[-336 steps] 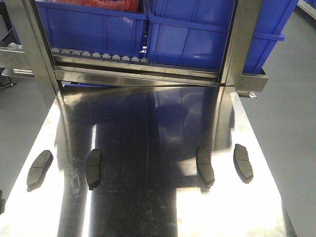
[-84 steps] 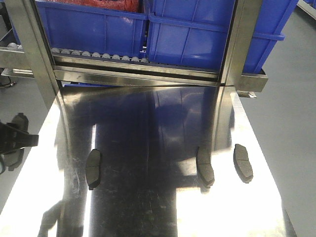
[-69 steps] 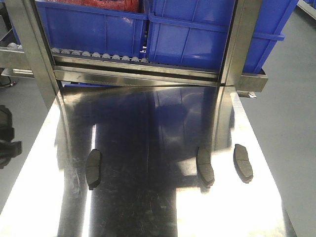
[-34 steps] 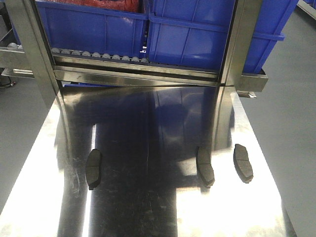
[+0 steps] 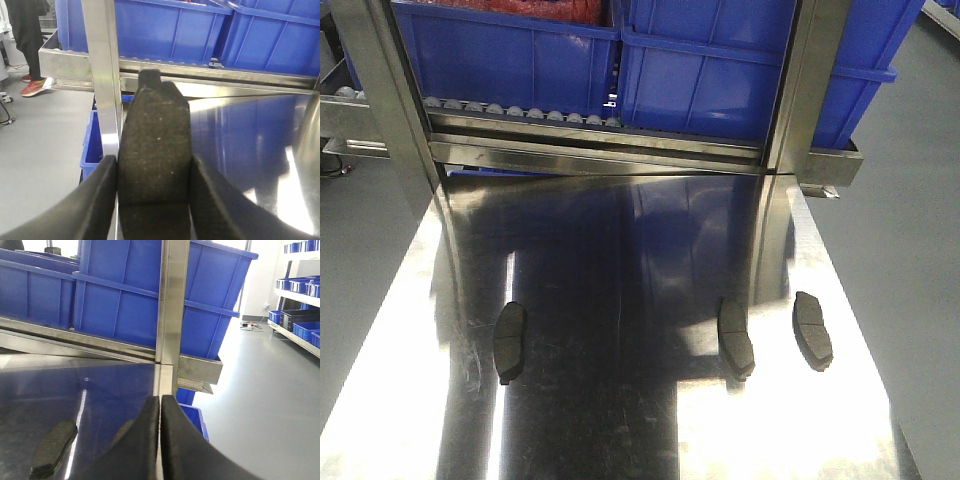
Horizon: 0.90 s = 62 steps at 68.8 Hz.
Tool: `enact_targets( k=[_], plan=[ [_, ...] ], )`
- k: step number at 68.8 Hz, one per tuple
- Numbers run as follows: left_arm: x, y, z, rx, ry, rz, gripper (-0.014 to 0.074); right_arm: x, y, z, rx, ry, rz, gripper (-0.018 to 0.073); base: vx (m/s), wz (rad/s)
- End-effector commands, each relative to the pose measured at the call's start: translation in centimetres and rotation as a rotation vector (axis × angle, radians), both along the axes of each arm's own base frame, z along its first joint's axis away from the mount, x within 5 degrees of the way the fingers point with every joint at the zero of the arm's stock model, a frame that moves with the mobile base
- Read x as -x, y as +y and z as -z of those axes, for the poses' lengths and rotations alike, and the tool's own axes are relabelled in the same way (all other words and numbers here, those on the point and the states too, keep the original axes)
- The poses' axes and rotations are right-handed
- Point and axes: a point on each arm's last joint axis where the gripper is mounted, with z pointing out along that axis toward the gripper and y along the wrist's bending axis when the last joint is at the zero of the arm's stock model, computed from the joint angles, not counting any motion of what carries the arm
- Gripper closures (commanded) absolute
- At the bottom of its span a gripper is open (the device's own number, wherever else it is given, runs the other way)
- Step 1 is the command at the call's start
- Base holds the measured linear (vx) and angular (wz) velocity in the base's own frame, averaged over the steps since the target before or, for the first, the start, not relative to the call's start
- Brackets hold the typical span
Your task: Move and align brake pads A on conveyor
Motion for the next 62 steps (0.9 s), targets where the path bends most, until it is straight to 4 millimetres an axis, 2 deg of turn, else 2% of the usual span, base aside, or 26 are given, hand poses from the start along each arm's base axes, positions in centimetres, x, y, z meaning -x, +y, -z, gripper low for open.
enact_targets(
  k=[1,44,53,62],
  plan=[
    [-0.1,-0.1,-1.9,0.019,-0.122,0.004,0.0602,0.1,0.0,-0.6,0.008,-0.083,-0.005,0.0569,0.00,0.00],
    [-0.1,-0.1,-1.9,0.019,-0.122,0.004,0.0602,0.1,0.1,-0.9,0.006,-0.109,-0.007,0.0569,0.00,0.00],
    [-0.1,-0.1,-1.9,0.019,-0.122,0.004,0.0602,0.3,0.1,-2.1,-0.021,-0.220,-0.015,0.0569,0.00,0.00],
    [-0.1,-0.1,-1.9,0.019,-0.122,0.004,0.0602,0.7,0.1,-4.6,-0.034,-0.265,-0.014,0.0569,0.00,0.00]
  ],
)
